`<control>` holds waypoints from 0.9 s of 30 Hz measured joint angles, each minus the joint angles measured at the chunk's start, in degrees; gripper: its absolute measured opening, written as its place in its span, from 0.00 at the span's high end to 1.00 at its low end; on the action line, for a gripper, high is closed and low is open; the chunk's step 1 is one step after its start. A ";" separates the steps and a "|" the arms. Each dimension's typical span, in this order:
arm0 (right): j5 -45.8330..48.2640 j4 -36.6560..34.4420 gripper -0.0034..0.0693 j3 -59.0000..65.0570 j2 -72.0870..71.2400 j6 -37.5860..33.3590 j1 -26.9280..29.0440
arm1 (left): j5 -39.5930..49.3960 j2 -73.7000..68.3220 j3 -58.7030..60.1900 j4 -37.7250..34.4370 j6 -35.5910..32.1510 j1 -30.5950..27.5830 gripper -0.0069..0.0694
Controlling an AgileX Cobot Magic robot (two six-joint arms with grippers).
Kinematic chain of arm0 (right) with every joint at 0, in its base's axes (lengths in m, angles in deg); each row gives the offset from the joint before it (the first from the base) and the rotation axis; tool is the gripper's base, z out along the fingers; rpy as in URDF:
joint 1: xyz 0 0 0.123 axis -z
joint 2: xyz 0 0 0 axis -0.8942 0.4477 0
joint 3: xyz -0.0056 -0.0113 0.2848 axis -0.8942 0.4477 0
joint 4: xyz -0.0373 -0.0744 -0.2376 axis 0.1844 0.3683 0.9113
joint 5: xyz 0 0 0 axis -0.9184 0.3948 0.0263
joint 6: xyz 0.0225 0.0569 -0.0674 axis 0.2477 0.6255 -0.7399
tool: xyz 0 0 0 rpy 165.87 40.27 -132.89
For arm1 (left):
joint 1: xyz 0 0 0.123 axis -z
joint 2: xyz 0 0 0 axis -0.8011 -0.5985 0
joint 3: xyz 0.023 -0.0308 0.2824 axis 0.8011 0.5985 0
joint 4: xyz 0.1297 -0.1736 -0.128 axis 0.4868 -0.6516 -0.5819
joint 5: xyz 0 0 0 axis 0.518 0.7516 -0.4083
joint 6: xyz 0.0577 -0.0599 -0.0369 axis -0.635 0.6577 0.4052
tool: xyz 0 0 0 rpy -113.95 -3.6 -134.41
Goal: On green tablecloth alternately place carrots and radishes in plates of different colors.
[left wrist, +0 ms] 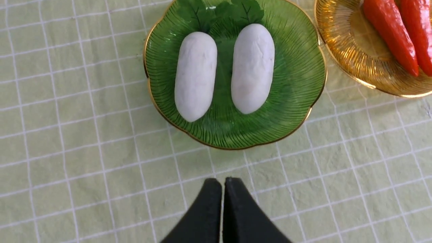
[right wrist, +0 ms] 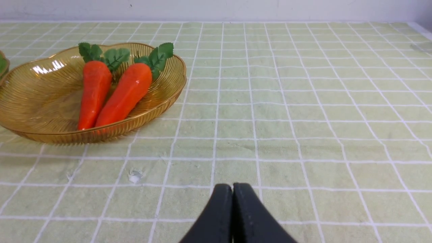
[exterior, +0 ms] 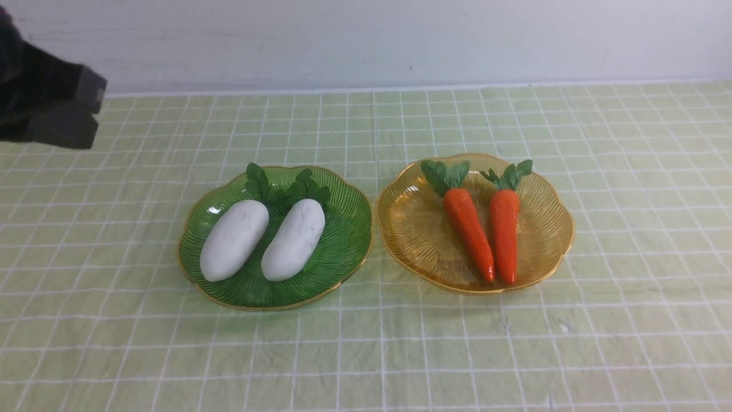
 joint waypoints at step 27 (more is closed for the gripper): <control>-0.05 0.04 0.97 0.00 0.00 0.00 0.00 | -49.17 60.80 58.21 -5.63 -0.19 0.00 0.92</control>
